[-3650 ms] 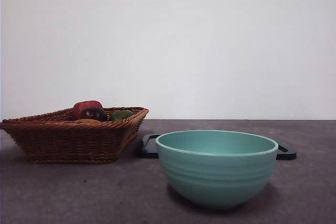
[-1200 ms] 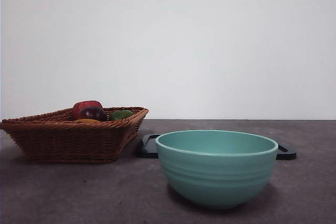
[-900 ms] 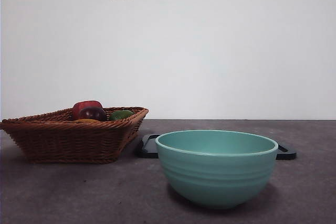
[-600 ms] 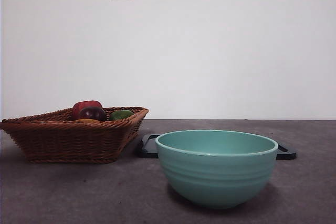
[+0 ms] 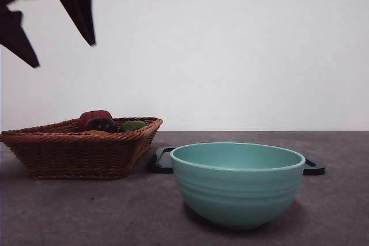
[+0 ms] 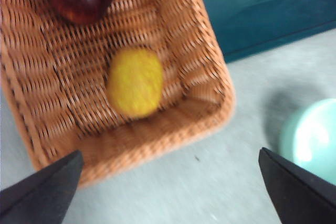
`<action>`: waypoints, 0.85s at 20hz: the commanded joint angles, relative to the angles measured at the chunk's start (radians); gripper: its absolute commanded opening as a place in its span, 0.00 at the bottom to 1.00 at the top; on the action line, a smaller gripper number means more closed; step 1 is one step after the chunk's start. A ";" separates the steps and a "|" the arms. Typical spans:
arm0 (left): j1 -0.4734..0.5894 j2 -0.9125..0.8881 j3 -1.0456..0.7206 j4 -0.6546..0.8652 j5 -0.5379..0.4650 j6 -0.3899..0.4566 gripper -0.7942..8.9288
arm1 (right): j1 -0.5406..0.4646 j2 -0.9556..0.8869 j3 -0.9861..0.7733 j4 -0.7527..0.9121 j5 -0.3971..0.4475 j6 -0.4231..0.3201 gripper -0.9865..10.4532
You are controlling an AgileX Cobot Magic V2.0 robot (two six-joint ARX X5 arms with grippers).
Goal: Pick up the wifruite, put it on the bowl, pick up the plate, put it on desk
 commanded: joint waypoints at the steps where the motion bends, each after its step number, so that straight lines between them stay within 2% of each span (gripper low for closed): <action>1: -0.022 0.084 0.051 0.014 -0.060 0.019 0.75 | 0.006 0.005 0.019 0.010 0.002 -0.010 0.60; 10: -0.044 0.311 0.074 0.146 -0.102 0.019 0.75 | 0.006 0.005 0.019 0.009 0.002 -0.010 0.60; 17: -0.045 0.431 0.074 0.184 -0.139 0.019 0.75 | 0.006 0.005 0.019 0.004 0.002 -0.010 0.60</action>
